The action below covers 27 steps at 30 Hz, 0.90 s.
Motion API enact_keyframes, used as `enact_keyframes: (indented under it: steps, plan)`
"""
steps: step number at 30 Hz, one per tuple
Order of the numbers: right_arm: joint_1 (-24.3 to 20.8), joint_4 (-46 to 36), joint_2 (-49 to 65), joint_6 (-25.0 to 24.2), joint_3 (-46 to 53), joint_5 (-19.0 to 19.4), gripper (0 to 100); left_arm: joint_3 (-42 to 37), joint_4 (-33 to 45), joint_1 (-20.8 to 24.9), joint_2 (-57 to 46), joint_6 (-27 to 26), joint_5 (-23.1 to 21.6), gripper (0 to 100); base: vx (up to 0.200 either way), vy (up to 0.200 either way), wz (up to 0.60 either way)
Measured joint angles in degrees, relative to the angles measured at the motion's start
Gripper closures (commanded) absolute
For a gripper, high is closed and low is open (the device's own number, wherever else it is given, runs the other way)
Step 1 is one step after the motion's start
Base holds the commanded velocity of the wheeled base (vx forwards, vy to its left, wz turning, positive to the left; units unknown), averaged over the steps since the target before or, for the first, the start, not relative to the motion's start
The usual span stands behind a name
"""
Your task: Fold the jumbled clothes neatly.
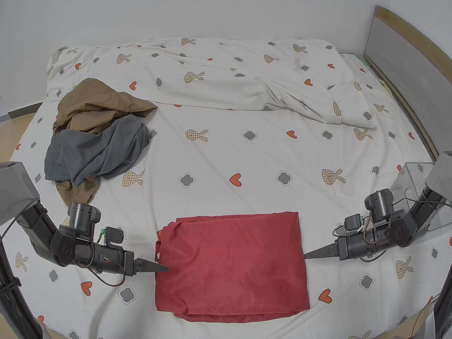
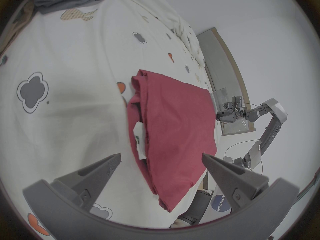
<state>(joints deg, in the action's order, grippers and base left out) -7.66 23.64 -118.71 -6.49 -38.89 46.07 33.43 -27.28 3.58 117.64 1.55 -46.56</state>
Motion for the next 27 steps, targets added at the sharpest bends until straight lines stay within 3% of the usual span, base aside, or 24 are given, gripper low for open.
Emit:
enact_keyframes:
  steps: [12,23,27]
  plan:
    - [-0.41,0.59,-3.58,0.15,-0.24,0.16,0,4.77,-0.83,2.5,6.03,0.11,-0.11,0,0.0,0.0,0.0]
    - [-1.07,12.73,-6.9,-0.62,1.49,0.18,0,8.3,-1.01,4.75,9.95,0.15,-0.73,0,0.0,0.0,0.0]
    - [-1.93,13.23,-7.97,-2.0,1.51,0.46,0,8.33,-0.74,5.64,9.53,0.12,-2.66,0,0.0,0.0,0.0]
